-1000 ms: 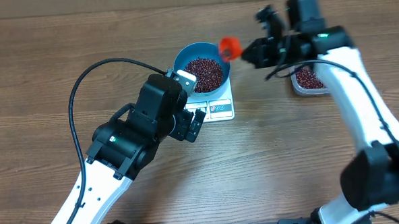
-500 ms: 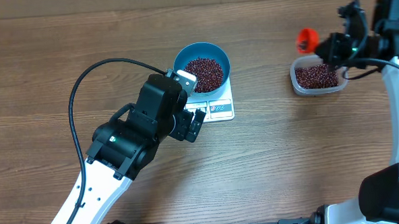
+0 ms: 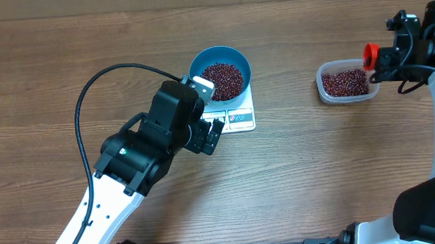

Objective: Scoop item into bowl and weigh 150g on scale
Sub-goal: 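Move the empty scoop back right to the bean tub, then lower the red scoop into the bean tub and release it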

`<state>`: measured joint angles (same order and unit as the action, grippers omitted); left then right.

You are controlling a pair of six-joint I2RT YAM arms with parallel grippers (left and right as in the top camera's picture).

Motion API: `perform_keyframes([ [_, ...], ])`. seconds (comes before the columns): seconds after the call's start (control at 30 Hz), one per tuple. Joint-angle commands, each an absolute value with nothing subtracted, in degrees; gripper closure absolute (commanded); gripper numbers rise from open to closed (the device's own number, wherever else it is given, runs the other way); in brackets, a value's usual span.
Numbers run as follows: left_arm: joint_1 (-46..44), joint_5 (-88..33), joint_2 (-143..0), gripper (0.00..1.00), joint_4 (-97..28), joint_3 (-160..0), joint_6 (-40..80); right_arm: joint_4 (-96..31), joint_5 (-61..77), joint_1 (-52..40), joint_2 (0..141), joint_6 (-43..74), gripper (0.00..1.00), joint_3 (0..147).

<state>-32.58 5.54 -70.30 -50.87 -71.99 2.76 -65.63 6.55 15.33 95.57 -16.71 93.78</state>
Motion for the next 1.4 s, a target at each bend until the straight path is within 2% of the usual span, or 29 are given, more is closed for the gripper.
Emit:
perform_keyframes([
  [0.0,-32.23,4.84,-70.50,0.00,-50.78,-72.86,1.67,-65.69,0.91,13.04,94.28,-18.24,0.96,95.00],
  [0.2,-32.23,4.84,-70.50,0.01,-50.78,-72.86,1.67,-66.61,-10.61,7.46,94.30,-18.50,0.96,94.94],
  [0.43,-32.23,4.84,-70.50,0.00,-50.78,-72.86,1.67,-66.22,-13.98,5.58,94.30,-15.62,0.96,94.94],
  [0.53,-32.23,4.84,-70.50,0.00,-50.78,-72.86,1.67,-66.28,-10.46,6.39,94.30,-11.20,0.96,94.89],
  [0.8,-32.23,4.84,-70.50,0.00,-50.78,-72.86,1.67,-66.57,10.94,11.35,94.41,-2.87,0.97,92.75],
  [1.03,-32.23,4.84,-70.50,0.00,-50.78,-72.86,1.67,-64.71,12.16,14.83,94.43,1.98,0.96,87.42],
  [1.37,-32.23,4.84,-70.50,0.00,-50.78,-72.86,1.67,-52.51,15.33,15.55,94.52,5.43,0.96,76.40],
])
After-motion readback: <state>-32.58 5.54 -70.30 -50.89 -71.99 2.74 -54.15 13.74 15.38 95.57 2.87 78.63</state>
